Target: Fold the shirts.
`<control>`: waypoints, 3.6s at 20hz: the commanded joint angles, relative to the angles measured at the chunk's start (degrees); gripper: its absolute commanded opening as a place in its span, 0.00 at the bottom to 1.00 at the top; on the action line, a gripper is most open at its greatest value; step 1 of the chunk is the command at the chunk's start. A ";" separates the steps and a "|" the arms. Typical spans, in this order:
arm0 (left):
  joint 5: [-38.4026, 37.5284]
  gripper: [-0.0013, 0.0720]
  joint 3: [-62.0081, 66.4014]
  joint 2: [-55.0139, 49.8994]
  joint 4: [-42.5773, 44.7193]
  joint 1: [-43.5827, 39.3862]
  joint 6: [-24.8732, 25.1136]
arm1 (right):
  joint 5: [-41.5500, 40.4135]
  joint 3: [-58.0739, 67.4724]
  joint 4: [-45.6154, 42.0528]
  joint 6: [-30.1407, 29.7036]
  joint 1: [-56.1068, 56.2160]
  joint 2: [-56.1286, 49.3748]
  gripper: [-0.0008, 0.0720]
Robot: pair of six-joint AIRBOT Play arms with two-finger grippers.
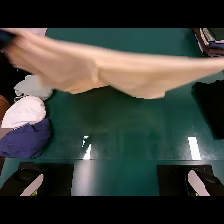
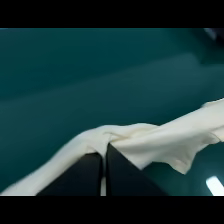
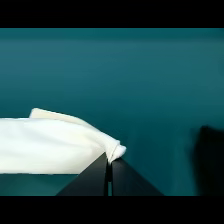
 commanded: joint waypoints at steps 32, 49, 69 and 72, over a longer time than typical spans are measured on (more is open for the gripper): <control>22.47 0.05 4.15 -53.75 -1.44 2.69 6.29 | 0.52 30.77 -6.12 3.89 6.64 -61.00 0.03; -7.63 0.24 -11.39 -53.35 -1.36 7.65 6.49 | -8.63 -11.50 -5.97 0.09 8.48 -43.41 0.12; -6.86 0.70 -67.17 -4.94 -7.37 7.69 -6.34 | 3.26 -9.29 -5.99 -1.66 1.97 -25.68 0.54; -0.52 0.70 -70.93 -4.07 -13.62 7.69 -6.29 | 3.72 -9.29 -5.97 -1.64 1.97 -25.68 0.54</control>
